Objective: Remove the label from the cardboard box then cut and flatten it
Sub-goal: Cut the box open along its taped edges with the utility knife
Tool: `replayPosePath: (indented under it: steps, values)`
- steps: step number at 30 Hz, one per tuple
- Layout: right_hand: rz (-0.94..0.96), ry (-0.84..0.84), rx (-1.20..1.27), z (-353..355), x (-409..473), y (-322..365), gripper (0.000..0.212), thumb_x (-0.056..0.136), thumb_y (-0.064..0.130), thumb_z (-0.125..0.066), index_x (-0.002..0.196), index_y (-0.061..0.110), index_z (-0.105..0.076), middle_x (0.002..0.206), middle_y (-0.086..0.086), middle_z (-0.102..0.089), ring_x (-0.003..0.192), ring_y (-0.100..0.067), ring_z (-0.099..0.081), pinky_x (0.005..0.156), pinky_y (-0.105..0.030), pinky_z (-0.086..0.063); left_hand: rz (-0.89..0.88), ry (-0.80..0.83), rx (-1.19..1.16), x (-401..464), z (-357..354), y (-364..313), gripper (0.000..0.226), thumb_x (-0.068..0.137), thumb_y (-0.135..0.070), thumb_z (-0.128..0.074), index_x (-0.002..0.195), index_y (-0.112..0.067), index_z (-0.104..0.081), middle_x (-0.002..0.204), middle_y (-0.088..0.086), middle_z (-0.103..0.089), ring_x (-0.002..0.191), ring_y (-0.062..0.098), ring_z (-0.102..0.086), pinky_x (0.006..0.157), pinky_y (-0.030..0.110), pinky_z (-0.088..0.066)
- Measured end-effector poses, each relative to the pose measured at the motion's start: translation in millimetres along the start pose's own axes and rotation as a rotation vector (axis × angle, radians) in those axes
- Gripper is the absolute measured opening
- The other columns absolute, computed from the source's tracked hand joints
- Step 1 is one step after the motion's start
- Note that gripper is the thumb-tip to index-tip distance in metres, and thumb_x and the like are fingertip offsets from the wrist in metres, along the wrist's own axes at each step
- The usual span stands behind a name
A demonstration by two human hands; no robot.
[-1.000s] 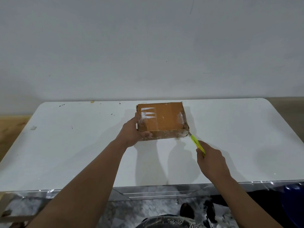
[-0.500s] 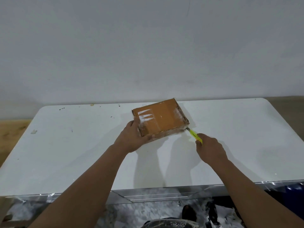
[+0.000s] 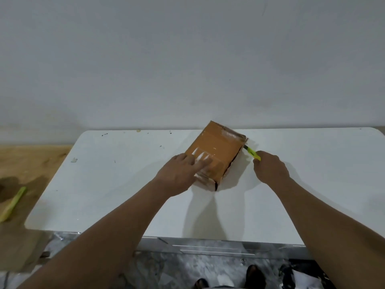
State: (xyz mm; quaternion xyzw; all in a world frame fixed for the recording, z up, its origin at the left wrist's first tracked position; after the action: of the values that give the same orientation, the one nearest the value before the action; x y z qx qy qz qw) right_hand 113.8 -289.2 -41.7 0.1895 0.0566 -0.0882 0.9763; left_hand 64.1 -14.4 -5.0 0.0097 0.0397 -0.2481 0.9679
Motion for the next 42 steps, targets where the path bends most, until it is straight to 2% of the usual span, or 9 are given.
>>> replayPosePath:
  steps: [2, 5, 9, 17, 22, 28, 33, 36, 42]
  values:
    - [0.008, 0.008, -0.001, -1.9, 4.5, 9.8, 0.018, 0.097, 0.027, -0.041, 0.095, 0.018, -0.057, 0.089, -0.011, -0.061, 0.074, -0.033, -0.053, 0.068, -0.034, -0.044, -0.094, 0.069, 0.109, 8.7, 3.1, -7.6, 0.081, 0.098, -0.017, -0.054, 0.152, -0.043, 0.0, 0.146, 0.008, -0.042, 0.134, 0.033, -0.041, 0.096, 0.038, -0.044]
    - [0.014, 0.012, 0.011, -2.6, 9.9, 19.5, 0.017, 0.096, 0.023, -0.041, 0.094, 0.018, -0.057, 0.084, -0.008, -0.055, 0.073, -0.032, -0.052, 0.067, -0.034, -0.042, -0.191, 0.175, 0.198, 19.5, 16.8, -23.0, 0.082, 0.095, -0.006, -0.049, 0.153, -0.045, -0.007, 0.143, 0.007, -0.039, 0.128, 0.033, -0.042, 0.079, 0.037, -0.048]
    - [0.031, 0.028, 0.01, -4.5, 11.7, 23.5, 0.016, 0.097, 0.023, -0.04, 0.088, 0.017, -0.053, 0.084, -0.008, -0.055, 0.074, -0.034, -0.053, 0.067, -0.034, -0.042, -0.257, 0.266, 0.346, 31.2, 28.2, -40.6, 0.085, 0.095, -0.01, -0.047, 0.153, -0.05, 0.002, 0.133, 0.005, -0.041, 0.108, 0.032, -0.052, 0.066, 0.034, -0.033]
    - [0.107, 0.106, 0.137, 4.7, 19.1, 0.5, 0.022, 0.098, 0.026, -0.048, 0.11, 0.014, -0.063, 0.101, -0.012, -0.066, 0.094, -0.036, -0.059, 0.073, -0.034, -0.042, -0.166, 0.331, 0.183, 36.8, 29.1, -35.5, 0.082, 0.096, -0.003, -0.042, 0.151, -0.054, -0.012, 0.126, 0.003, -0.043, 0.108, 0.031, -0.048, 0.068, 0.034, -0.036]
    - [0.112, 0.08, 0.028, 13.3, 6.4, -18.8, 0.019, 0.096, 0.026, -0.047, 0.098, 0.015, -0.062, 0.091, -0.009, -0.067, 0.084, -0.034, -0.058, 0.068, -0.032, -0.039, -0.165, 0.312, 0.157, 40.9, 25.3, -36.6, 0.08, 0.096, -0.005, -0.044, 0.152, -0.053, -0.012, 0.123, 0.003, -0.046, 0.105, 0.029, -0.05, 0.071, 0.033, -0.038]
    - [0.06, 0.039, 0.244, 26.1, -31.8, -25.6, 0.024, 0.098, 0.026, -0.046, 0.112, 0.015, -0.063, 0.093, -0.007, -0.066, 0.086, -0.029, -0.055, 0.072, -0.032, -0.039, -0.141, 0.288, 0.178, 47.1, 28.9, -36.7, 0.078, 0.097, -0.011, -0.048, 0.154, -0.05, -0.01, 0.125, 0.002, -0.048, 0.106, 0.029, -0.054, 0.072, 0.031, -0.032]
    - [0.052, 0.032, 0.408, 22.7, -94.7, -12.9, 0.026, 0.098, 0.032, -0.049, 0.12, 0.024, -0.061, 0.084, 0.0, -0.065, 0.076, -0.022, -0.06, 0.065, -0.031, -0.042, -0.079, 0.336, 0.044, 54.0, 27.3, -33.6, 0.083, 0.092, -0.01, -0.053, 0.151, -0.054, -0.014, 0.113, 0.001, -0.049, 0.098, 0.025, -0.056, 0.073, 0.038, -0.054]
    - [0.067, 0.039, 0.465, 14.5, -130.4, -10.4, 0.025, 0.098, 0.034, -0.049, 0.121, 0.029, -0.06, 0.074, -0.002, -0.066, 0.065, -0.016, -0.06, 0.056, -0.026, -0.043, -0.053, 0.33, 0.026, 56.4, 26.6, -31.8, 0.081, 0.094, -0.012, -0.052, 0.151, -0.054, -0.015, 0.112, 0.0, -0.048, 0.101, 0.024, -0.055, 0.078, 0.04, -0.055]
    - [0.121, 0.049, 0.498, -6.6, -160.8, -5.4, 0.026, 0.098, 0.033, -0.051, 0.123, 0.031, -0.059, 0.064, -0.005, -0.063, 0.057, -0.022, -0.059, 0.052, -0.026, -0.042, -0.038, 0.363, 0.013, 61.3, 27.7, -31.1, 0.085, 0.086, -0.05, -0.069, 0.152, -0.053, -0.015, 0.119, 0.001, -0.048, 0.11, 0.022, -0.051, 0.083, 0.036, -0.049]
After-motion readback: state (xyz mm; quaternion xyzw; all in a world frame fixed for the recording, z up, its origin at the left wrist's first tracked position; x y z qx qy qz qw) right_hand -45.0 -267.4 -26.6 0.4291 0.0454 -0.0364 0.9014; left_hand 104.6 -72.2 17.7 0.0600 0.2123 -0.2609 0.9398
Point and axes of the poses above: each hand's wrist, its own x-axis towards the middle knuckle, its own z-axis out of the back of the hand, y = z × x, the point moved 3 cm from there along x, towards the middle knuckle
